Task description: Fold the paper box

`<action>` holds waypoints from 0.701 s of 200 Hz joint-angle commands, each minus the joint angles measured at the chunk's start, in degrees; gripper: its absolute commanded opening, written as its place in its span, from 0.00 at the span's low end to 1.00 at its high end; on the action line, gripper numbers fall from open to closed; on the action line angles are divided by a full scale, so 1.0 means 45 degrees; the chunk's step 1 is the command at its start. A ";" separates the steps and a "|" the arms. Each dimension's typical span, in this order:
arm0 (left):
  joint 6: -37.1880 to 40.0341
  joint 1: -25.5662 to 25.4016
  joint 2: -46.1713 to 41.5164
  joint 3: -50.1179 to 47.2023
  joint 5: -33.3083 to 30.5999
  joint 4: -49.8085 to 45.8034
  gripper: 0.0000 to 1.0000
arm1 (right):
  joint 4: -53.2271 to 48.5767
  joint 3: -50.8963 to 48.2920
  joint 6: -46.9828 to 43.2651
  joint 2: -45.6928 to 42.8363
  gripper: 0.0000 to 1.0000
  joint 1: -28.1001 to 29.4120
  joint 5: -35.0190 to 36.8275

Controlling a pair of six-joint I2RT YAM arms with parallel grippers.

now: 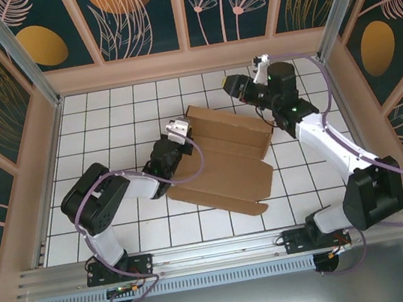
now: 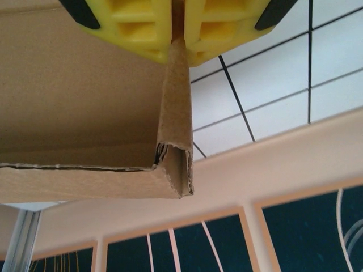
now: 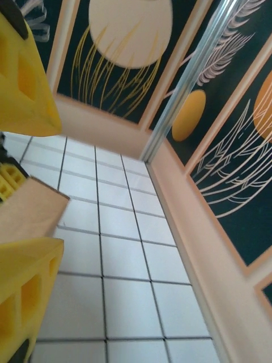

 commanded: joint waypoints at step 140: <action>0.2381 -0.1273 0.1094 0.0444 -0.5608 0.1762 0.00 | -0.5163 0.3262 -0.5002 0.4612 0.54 0.2822 0.4731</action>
